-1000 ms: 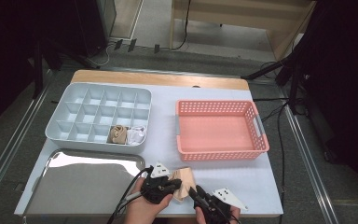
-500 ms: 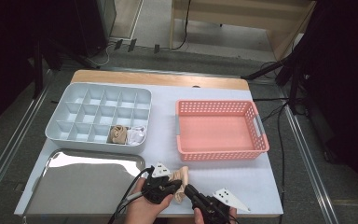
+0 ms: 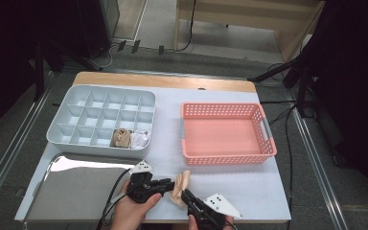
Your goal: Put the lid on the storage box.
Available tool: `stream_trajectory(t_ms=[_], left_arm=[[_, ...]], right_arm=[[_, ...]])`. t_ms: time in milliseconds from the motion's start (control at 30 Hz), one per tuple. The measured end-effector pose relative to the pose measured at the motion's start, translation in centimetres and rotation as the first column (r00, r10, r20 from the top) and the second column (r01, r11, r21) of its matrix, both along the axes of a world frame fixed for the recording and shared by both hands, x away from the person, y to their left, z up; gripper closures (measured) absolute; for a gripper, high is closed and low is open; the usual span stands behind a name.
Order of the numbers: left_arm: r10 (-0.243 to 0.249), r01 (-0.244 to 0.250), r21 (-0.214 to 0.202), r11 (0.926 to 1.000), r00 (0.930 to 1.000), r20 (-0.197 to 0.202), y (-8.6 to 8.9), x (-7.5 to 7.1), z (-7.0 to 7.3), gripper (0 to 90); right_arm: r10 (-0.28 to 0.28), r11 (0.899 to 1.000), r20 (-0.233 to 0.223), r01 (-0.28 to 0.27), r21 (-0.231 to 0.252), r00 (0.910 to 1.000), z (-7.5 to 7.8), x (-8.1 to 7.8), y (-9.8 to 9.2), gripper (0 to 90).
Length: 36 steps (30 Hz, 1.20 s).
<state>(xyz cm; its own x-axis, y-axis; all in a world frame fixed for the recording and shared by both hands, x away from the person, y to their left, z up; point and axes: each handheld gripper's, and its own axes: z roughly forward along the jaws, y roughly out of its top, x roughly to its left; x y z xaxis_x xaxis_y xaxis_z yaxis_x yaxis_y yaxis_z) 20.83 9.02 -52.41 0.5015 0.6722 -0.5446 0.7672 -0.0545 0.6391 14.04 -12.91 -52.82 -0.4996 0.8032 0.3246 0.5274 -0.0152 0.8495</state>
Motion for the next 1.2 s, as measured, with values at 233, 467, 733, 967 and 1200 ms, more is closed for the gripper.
stream_trajectory(t_ms=[233, 467, 733, 967, 1200], left_arm=[[0.024, -0.027, -0.099, 0.9947, 0.9994, -0.023, 0.2, 0.5, 0.4, 48.4], [-0.005, 0.003, -0.035, 0.9994, 0.9985, -0.054, -1.7, 1.0, -0.1, 53.3], [-0.007, 0.004, -0.053, 0.9986, 0.9983, -0.057, -1.4, 1.2, -0.2, 62.0], [0.001, -0.006, -0.07, 0.9976, 0.9972, -0.075, -1.3, 1.0, -0.3, 55.6], [0.015, -0.022, -0.059, 0.998, 0.9926, -0.12, -1.4, 0.9, -0.9, 54.2]], right_arm=[[0.026, 0.995, 0.036, -0.022, -0.096, 0.999, -1.3, 0.2, 1.9, 83.8], [0.042, 0.995, 0.037, -0.039, -0.089, 0.9984, -1.2, 0.0, 1.8, 80.9], [0.079, 0.992, 0.086, -0.07, -0.108, 0.9931, 0.3, -2.2, 0.7, 79.1], [0.035, 0.989, 0.051, -0.027, -0.142, 0.9981, -0.8, -0.6, 0.8, 86.6], [0.053, 0.993, 0.039, -0.048, -0.112, 0.9978, -1.6, -0.1, 0.6, 89.5]])
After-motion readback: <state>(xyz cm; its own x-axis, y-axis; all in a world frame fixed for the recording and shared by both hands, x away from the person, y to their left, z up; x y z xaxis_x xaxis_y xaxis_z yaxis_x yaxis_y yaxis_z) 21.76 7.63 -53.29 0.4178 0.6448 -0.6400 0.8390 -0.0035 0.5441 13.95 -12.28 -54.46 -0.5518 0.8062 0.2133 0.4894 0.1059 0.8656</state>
